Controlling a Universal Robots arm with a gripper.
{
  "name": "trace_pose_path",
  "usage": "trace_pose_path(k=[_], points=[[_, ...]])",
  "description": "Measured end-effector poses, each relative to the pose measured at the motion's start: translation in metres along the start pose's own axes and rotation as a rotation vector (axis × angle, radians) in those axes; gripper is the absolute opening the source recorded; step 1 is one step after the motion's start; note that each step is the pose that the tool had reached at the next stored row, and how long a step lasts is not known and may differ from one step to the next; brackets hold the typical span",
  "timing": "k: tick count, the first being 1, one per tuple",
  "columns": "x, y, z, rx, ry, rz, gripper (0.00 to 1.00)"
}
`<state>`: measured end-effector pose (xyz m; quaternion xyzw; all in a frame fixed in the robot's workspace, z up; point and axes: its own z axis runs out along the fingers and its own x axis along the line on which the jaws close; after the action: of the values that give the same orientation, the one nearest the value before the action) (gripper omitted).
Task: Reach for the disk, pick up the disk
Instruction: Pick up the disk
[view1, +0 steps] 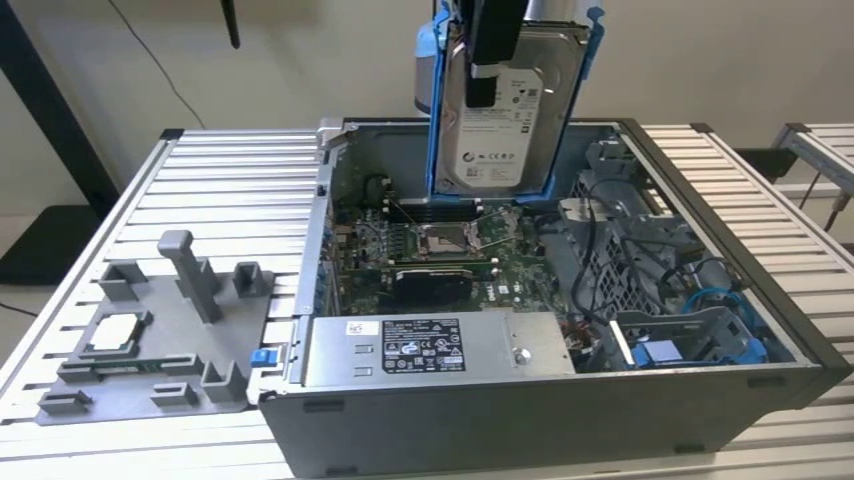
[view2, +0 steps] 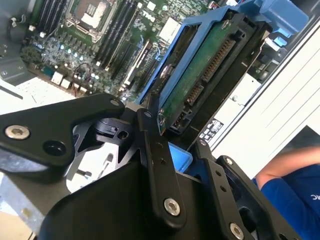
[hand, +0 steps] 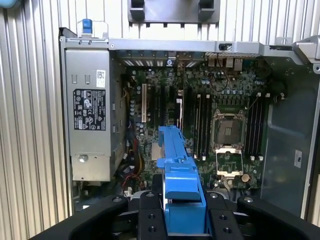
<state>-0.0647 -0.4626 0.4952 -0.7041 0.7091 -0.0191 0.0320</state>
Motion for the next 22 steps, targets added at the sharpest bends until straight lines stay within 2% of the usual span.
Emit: trace_pose_path(k=[9, 22], points=[[0.0092, -0.0043, 0.002, -0.0001, 0.0002, 0.0, 0.0], [0.0259, -0.0223, 0.0051, -0.0002, 0.0003, 0.0, 0.0]])
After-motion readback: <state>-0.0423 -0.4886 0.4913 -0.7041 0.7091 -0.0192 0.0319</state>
